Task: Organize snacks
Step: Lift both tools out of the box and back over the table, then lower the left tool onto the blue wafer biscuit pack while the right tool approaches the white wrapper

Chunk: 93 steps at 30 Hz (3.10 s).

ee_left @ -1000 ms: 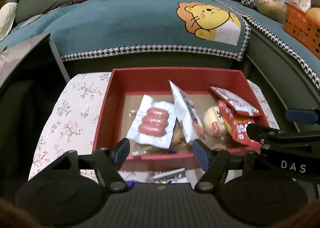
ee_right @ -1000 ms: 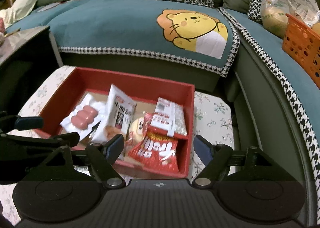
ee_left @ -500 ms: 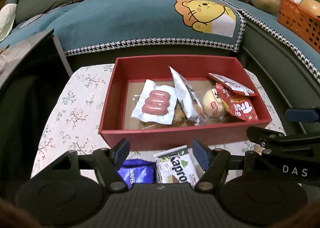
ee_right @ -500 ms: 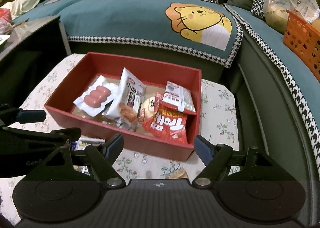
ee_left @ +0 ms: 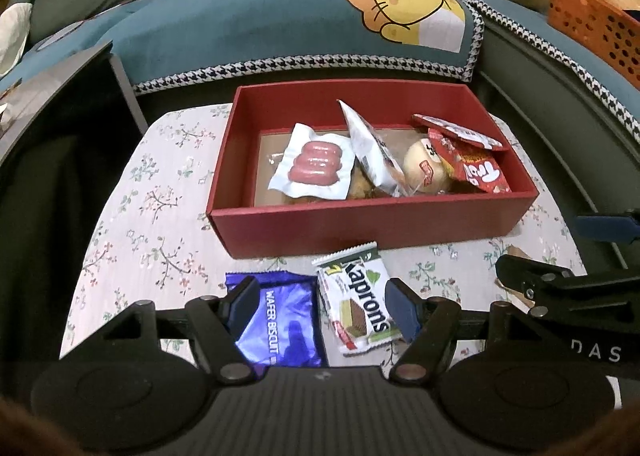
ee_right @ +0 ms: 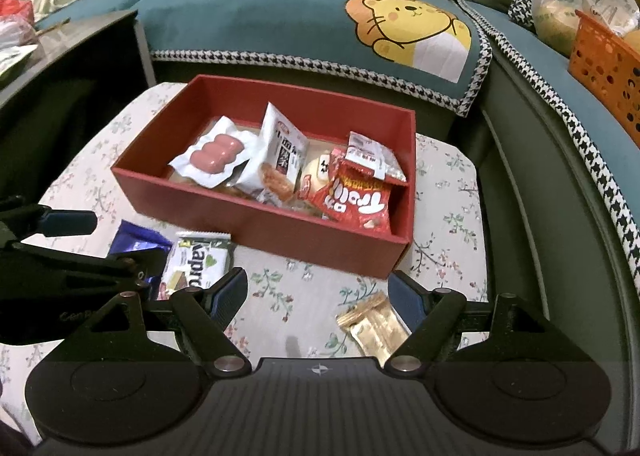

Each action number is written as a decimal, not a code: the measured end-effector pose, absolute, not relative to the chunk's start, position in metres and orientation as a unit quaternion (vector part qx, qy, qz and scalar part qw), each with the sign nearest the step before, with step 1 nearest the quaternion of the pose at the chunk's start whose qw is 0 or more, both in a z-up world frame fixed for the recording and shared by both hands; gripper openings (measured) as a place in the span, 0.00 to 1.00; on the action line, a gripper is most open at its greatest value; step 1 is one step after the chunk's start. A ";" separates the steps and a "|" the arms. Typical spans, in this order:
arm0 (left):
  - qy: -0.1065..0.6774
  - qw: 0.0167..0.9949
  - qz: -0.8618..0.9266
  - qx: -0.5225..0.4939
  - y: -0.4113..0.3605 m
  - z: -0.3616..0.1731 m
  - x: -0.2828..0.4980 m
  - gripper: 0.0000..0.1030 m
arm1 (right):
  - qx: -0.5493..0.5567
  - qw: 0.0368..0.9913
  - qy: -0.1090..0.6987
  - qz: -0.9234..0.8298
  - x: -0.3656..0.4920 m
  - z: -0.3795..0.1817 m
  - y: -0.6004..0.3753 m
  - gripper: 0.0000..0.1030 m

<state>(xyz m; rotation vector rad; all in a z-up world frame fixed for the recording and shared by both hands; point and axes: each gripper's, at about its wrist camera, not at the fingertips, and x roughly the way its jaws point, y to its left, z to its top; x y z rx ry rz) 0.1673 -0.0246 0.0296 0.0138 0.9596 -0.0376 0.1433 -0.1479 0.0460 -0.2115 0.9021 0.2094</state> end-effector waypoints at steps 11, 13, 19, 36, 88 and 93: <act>0.485 0.874 -0.032 0.002 -0.017 0.018 0.150 1.00 | -0.103 0.880 0.451 0.111 0.123 0.037 -0.144 0.83; 0.491 0.870 -0.034 -0.005 -0.013 0.015 0.148 1.00 | -0.103 0.875 0.458 0.119 0.118 0.033 -0.143 0.84; 0.495 0.868 -0.032 -0.016 -0.002 0.014 0.145 1.00 | -0.097 0.864 0.479 0.120 0.108 0.021 -0.146 0.84; 0.492 0.866 -0.054 -0.076 0.026 0.022 0.139 1.00 | 0.010 0.803 0.587 0.099 0.067 -0.036 -0.159 0.88; 0.536 0.837 0.005 -0.109 0.028 -0.037 0.164 1.00 | -0.080 0.833 0.541 0.085 0.096 -0.052 -0.157 1.00; 0.552 0.832 0.023 -0.045 0.010 -0.057 0.180 1.00 | -0.111 0.831 0.535 0.101 0.088 -0.049 -0.150 0.93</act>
